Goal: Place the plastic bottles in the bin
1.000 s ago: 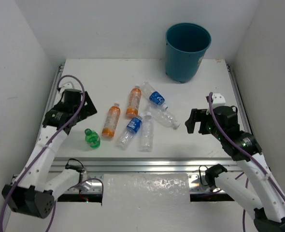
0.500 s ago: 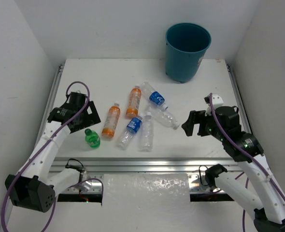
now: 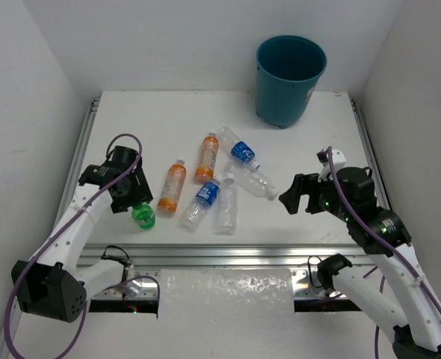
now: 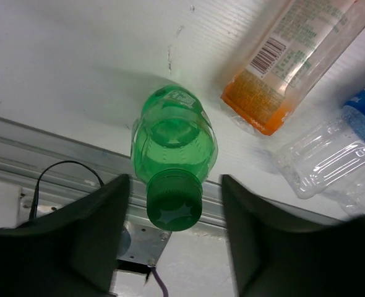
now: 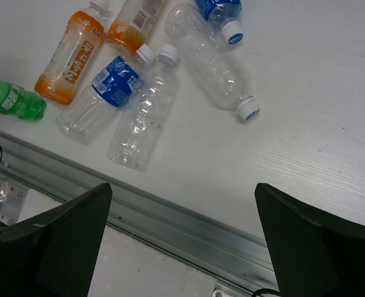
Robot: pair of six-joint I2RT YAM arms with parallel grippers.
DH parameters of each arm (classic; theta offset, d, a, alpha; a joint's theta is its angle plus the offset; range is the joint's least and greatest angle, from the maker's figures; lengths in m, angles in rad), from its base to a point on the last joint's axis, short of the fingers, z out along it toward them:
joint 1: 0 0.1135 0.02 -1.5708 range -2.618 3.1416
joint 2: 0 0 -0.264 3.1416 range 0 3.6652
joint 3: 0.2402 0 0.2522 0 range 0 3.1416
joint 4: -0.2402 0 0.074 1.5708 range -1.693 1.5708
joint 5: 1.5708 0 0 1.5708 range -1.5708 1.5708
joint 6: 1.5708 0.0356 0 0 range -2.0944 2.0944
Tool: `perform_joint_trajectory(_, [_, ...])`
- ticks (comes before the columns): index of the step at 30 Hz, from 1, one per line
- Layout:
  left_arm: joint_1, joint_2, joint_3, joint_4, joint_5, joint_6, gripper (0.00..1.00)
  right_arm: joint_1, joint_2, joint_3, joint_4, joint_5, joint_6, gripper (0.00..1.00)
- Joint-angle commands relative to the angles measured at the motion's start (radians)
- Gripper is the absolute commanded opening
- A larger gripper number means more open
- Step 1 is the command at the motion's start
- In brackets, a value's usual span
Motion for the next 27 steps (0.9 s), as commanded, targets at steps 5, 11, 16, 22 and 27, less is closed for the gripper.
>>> perform_joint_trajectory(5, [-0.007, 0.023, 0.029, -0.022, 0.013, 0.0, 0.33, 0.004, -0.018, -0.005, 0.041, -0.015, -0.012, 0.99])
perform_joint_trajectory(11, [-0.007, 0.022, 0.037, -0.027, 0.021, 0.011, 0.04, 0.004, -0.018, -0.005, 0.045, 0.002, -0.014, 0.99])
perform_joint_trajectory(16, [-0.01, 0.014, 0.133, -0.06, 0.027, 0.022, 0.0, 0.004, 0.005, -0.012, 0.062, -0.029, -0.012, 0.99])
perform_joint_trajectory(22, [-0.016, -0.032, 0.21, -0.06, 0.051, 0.063, 0.0, 0.004, 0.062, -0.018, 0.11, -0.099, -0.009, 0.99])
perform_joint_trajectory(27, [-0.05, -0.07, 0.23, -0.05, 0.162, 0.071, 0.0, 0.007, 0.111, -0.101, 0.425, -0.427, -0.046, 0.99])
